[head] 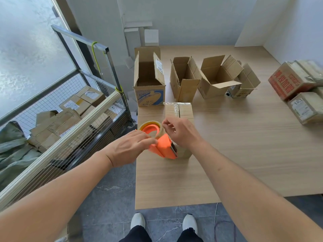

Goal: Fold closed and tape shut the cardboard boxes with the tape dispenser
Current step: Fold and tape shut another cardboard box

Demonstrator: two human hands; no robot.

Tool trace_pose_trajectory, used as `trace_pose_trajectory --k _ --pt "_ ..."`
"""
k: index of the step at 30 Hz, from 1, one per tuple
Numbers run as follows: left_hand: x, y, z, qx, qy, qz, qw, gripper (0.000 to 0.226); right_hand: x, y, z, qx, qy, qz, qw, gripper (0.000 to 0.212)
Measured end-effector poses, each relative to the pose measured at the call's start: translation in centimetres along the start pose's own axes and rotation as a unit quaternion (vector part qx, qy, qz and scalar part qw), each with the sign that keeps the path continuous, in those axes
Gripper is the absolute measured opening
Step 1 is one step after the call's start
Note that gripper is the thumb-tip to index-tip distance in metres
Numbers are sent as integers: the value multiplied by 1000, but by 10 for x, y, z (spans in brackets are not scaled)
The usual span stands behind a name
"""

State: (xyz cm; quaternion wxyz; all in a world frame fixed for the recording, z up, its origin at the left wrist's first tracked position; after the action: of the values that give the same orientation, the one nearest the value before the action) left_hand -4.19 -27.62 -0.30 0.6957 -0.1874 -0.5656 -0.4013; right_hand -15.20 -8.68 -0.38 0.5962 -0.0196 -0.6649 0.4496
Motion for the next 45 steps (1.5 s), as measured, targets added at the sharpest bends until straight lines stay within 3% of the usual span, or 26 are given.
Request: trace_pose_trajectory --k 5,10,15,27,34,45 --pt "7 -17 -25 86 -3 -28 996 57 2 15 -11 -52 -27 7 998 13" --pt "3 -10 -14 111 7 -68 992 44 -5 15 -16 -180 0 234 955 14" --pt "3 -8 -10 123 9 -68 990 42 2 22 -21 -196 16 289 937 16" --pt "-9 -3 -5 85 -53 -42 994 47 6 50 -45 -262 -75 181 945 24" --pt "-13 -2 1 80 -66 -31 994 53 2 52 -57 -310 -130 238 912 20" --pt "-14 -25 -15 184 -76 -25 980 59 27 92 -74 -370 -60 127 918 20"
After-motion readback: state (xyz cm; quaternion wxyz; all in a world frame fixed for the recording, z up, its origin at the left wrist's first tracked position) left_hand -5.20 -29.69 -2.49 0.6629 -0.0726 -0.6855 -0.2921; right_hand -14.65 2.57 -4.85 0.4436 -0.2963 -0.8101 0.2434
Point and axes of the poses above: each hand's wrist, its own z-axis towards the middle knuckle, its own x-axis out of the back of the hand, y = z × x, the point moved 3 cm from there along z, towards the middle knuckle, and after that the axes turned 7 degrees about -x, right-handed, at the moved point
